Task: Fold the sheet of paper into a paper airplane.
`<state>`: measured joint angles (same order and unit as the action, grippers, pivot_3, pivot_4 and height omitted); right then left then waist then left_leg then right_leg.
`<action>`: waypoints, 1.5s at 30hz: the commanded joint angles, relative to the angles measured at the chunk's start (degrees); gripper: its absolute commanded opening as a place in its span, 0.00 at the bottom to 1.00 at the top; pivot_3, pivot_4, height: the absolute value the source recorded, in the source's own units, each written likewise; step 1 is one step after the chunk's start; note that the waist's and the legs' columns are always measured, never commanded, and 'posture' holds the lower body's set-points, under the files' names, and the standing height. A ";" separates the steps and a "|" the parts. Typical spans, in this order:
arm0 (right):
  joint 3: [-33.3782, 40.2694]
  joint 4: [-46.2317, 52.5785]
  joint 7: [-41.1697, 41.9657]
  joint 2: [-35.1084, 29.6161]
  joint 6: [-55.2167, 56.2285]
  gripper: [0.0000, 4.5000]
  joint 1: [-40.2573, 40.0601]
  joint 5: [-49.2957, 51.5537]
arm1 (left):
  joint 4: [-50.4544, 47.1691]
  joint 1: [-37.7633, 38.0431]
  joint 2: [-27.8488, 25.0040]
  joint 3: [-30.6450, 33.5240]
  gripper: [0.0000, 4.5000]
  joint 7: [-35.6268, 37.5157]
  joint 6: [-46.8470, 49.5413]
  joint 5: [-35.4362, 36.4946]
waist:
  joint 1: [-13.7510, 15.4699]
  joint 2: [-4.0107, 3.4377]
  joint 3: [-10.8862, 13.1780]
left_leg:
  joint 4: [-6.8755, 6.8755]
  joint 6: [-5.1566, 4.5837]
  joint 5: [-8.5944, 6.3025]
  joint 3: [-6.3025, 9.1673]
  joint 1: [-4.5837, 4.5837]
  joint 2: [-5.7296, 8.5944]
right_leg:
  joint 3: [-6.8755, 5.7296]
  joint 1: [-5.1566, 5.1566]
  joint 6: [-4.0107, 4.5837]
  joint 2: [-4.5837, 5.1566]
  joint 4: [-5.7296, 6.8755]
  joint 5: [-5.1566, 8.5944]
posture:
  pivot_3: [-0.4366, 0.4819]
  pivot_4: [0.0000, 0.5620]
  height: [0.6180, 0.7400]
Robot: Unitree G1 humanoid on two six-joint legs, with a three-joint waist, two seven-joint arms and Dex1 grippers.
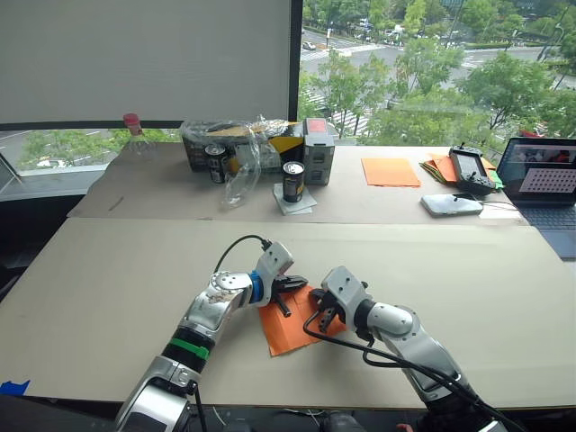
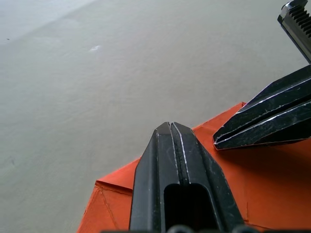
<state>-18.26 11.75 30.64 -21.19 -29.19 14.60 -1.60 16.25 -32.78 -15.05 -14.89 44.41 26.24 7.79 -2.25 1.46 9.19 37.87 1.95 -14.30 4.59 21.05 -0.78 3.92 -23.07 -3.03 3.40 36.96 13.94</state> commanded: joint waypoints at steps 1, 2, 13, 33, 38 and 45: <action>-1.35 -2.11 0.03 -0.56 -3.15 0.00 -1.68 -1.23 | 2.66 0.98 -3.29 2.76 0.00 -2.84 1.17 -1.89 | -0.28 -0.01 -0.01 | -0.01 0.00 0.00 0.01 -0.01 -0.01 | 0.00 0.00 0.00 -0.01 0.00 0.00 | 0.48 0.27 0.92; -1.41 -2.20 0.02 -0.58 -3.15 0.00 -1.64 -1.19 | 3.03 0.94 -3.83 3.56 0.00 -3.20 1.12 -1.67 | -0.42 -0.01 -0.02 | -0.04 0.00 0.00 0.00 -0.03 -0.02 | 0.00 0.00 0.00 -0.01 0.00 0.00 | 0.48 0.27 0.92; -3.08 -3.72 0.59 -1.38 -1.83 0.00 -0.47 -2.27 | 1.30 1.97 -6.77 12.78 0.00 -4.82 2.64 3.33 | -0.44 0.00 -0.03 | -0.08 -0.01 -0.01 0.00 -0.08 -0.05 | 0.00 0.00 -0.02 -0.04 0.02 0.02 | 0.48 0.27 0.92; -4.48 -5.18 2.81 -1.26 -0.10 0.00 0.18 -3.28 | -16.72 9.94 -8.05 31.32 0.71 -10.82 35.96 26.64 | -0.41 0.05 0.00 | -0.11 0.00 -0.02 0.02 -0.03 -0.06 | -0.01 -0.07 -0.02 -0.03 0.01 0.02 | 0.48 0.27 0.92; -4.61 -5.22 2.98 -1.22 0.02 0.00 0.19 -3.47 | -19.66 10.95 -5.13 31.23 0.87 -13.71 41.61 30.24 | -0.40 0.07 -0.01 | -0.11 0.00 -0.02 0.02 -0.05 -0.06 | 0.00 -0.06 -0.01 -0.02 0.00 0.02 | 0.48 0.27 0.92; -4.73 -4.97 2.85 -1.09 -0.13 0.00 0.03 -3.67 | -21.49 11.93 -1.96 30.65 0.87 -17.64 44.96 31.85 | -0.34 0.08 -0.03 | -0.11 0.01 -0.02 0.02 -0.10 -0.05 | 0.00 0.00 -0.01 -0.02 0.00 0.02 | 0.48 0.27 0.92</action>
<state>-20.45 9.70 32.33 -21.78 -27.71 16.70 -4.19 -4.19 -21.82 -17.80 16.73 27.23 68.75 38.10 -2.59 1.54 9.15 37.76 1.95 -14.33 4.61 20.95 -0.83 3.92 -23.07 -3.04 3.38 36.95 13.96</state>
